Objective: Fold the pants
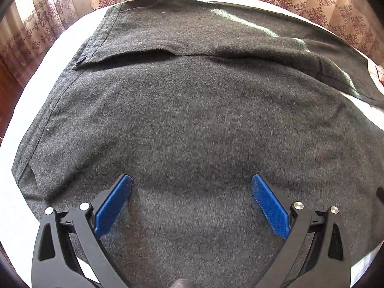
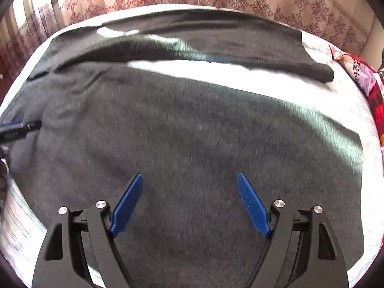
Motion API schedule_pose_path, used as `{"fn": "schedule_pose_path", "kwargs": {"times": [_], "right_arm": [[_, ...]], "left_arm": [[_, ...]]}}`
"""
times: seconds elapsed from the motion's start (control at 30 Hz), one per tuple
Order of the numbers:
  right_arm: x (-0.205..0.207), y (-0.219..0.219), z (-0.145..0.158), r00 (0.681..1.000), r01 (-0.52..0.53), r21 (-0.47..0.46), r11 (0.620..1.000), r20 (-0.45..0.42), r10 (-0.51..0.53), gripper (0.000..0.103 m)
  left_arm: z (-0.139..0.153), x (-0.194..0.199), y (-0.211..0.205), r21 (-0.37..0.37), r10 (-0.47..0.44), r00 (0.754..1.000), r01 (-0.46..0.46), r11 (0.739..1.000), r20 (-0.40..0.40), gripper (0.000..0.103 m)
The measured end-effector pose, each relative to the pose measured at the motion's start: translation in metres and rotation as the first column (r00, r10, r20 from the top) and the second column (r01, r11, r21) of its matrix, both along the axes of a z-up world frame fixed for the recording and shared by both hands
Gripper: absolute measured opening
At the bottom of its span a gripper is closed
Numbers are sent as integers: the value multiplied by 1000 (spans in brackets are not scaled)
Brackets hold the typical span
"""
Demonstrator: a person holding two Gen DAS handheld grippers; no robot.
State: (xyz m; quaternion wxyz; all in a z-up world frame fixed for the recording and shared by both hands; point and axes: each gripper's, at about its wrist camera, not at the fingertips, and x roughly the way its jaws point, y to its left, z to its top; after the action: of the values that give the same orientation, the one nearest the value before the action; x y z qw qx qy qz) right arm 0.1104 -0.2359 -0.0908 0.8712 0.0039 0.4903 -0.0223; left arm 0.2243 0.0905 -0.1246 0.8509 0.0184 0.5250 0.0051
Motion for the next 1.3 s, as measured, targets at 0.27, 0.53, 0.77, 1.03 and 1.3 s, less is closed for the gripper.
{"fn": "schedule_pose_path", "kwargs": {"times": [0.27,0.53,0.77,1.03,1.3], "right_arm": [[86,0,26,996,-35,-29,999,83,38,80],[184,-15,25,996,5,-22,1000,86,-3,80],[248,-27,2,999,21,-31,999,39,-20,80],[296,-32,-21,999,37,-17,999,8,-37,82],[338,-35,-27,997,68,-26,997,42,-67,86]], "left_arm": [[30,32,-8,-55,-20,998,23,998,52,101],[54,118,-23,-20,-70,991,73,997,118,101],[45,222,-35,-17,-80,992,82,997,94,101],[13,312,-38,82,-44,998,40,996,47,101],[12,345,-39,93,-63,990,51,994,129,101]]}}
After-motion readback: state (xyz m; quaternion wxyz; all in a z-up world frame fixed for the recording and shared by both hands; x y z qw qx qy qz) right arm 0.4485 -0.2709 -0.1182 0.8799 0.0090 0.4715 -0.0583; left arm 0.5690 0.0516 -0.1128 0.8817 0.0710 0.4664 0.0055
